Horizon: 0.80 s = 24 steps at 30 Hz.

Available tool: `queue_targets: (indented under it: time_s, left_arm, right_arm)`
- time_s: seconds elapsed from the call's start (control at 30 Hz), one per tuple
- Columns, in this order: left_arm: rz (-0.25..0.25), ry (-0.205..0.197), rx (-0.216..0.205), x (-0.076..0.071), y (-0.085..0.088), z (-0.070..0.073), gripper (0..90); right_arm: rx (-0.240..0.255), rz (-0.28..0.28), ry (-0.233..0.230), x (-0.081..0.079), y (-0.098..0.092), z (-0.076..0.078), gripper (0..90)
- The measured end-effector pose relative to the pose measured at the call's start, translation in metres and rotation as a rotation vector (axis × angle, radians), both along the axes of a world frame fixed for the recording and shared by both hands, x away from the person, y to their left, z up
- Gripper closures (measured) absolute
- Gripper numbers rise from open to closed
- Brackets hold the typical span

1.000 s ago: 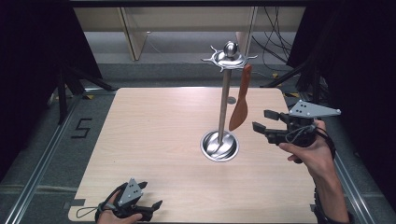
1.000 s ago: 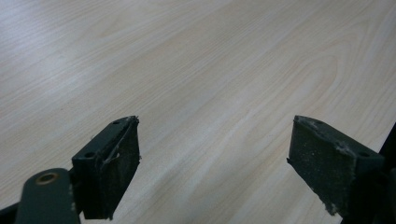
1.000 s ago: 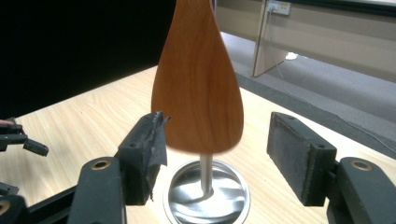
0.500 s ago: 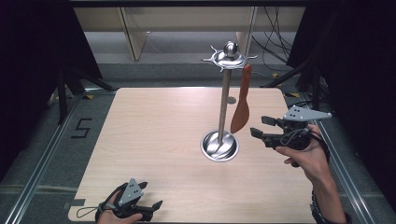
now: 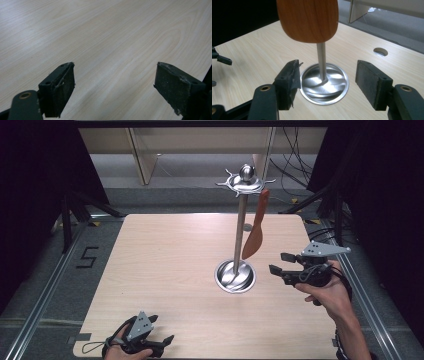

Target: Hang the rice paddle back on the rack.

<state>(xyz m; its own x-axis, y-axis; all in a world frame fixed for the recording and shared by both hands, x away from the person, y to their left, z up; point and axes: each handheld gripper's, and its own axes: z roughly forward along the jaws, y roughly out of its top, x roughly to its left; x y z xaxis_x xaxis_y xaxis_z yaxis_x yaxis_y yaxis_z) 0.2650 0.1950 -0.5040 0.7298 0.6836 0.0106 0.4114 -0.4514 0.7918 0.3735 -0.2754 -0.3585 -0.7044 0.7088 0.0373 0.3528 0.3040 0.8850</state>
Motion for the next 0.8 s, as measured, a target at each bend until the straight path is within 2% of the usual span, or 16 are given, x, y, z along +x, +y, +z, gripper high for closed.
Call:
queue_targets:
  time_s: [0.07, 0.1, 0.17, 0.2, 0.23, 0.27, 0.3, 0.37, 0.43, 0.47, 0.5, 0.53, 0.57, 0.63, 0.77, 0.8]
  left_arm:
    - [0.005, -0.010, -0.001, 0.000, 0.000, 0.000, 15.7]
    - [-0.021, -0.034, 0.017, 0.002, 0.002, 0.001, 15.7]
    - [-0.023, -0.040, 0.020, 0.003, 0.002, 0.001, 15.7]
    - [0.017, -0.002, -0.018, -0.001, -0.001, 0.000, 15.7]
    - [0.010, -0.022, -0.028, 0.000, -0.003, 0.000, 15.7]
    - [-0.022, -0.033, 0.020, 0.001, 0.001, 0.002, 15.7]
    - [-0.023, -0.040, 0.023, 0.001, 0.001, 0.002, 15.7]
    - [0.004, -0.022, -0.021, 0.000, -0.002, 0.000, 15.7]
    - [-0.018, -0.044, 0.023, 0.002, 0.001, 0.002, 15.7]
    - [-0.003, -0.034, -0.011, 0.000, -0.001, 0.000, 15.7]
    - [-0.006, -0.030, -0.003, 0.000, -0.001, 0.001, 15.7]
    - [-0.015, -0.035, 0.012, 0.000, 0.000, 0.001, 15.7]
    - [-0.026, -0.040, 0.025, 0.001, 0.001, 0.002, 15.7]
    - [-0.005, -0.030, -0.004, 0.000, -0.001, 0.001, 15.7]
    - [-0.007, -0.033, -0.002, 0.000, 0.000, 0.001, 15.7]
    - [-0.014, -0.034, 0.010, 0.000, 0.000, 0.001, 15.7]
  right_arm:
    - [0.001, 0.002, 0.052, -0.001, 0.001, -0.002, 36.9]
    - [-0.002, 0.005, 0.014, 0.001, 0.001, -0.004, 36.9]
    - [0.008, 0.014, 0.059, -0.001, 0.001, -0.005, 36.9]
    - [0.017, 0.005, 0.057, -0.002, 0.003, -0.006, 36.8]
    - [-0.001, 0.010, 0.055, -0.002, 0.003, -0.006, 36.7]
    - [0.015, 0.017, 0.063, -0.002, 0.004, -0.007, 36.7]
    - [0.016, 0.019, 0.064, -0.002, 0.005, -0.008, 36.5]
    - [-0.010, 0.036, 0.046, -0.001, 0.003, -0.008, 36.2]
    - [0.005, 0.017, 0.066, -0.003, 0.006, -0.010, 35.8]
    - [-0.012, 0.024, 0.060, -0.003, 0.005, -0.011, 35.4]
    - [-0.012, 0.023, 0.037, -0.002, 0.005, -0.013, 35.2]
    - [-0.007, 0.023, 0.078, -0.004, 0.005, -0.014, 35.0]
    - [-0.028, 0.028, 0.057, -0.002, 0.003, -0.015, 34.7]
    - [-0.027, 0.027, 0.070, -0.002, 0.002, -0.018, 34.5]
    - [-0.033, 0.021, 0.075, -0.003, 0.000, -0.023, 34.1]
    - [-0.003, 0.004, 0.088, -0.004, 0.003, -0.026, 34.0]
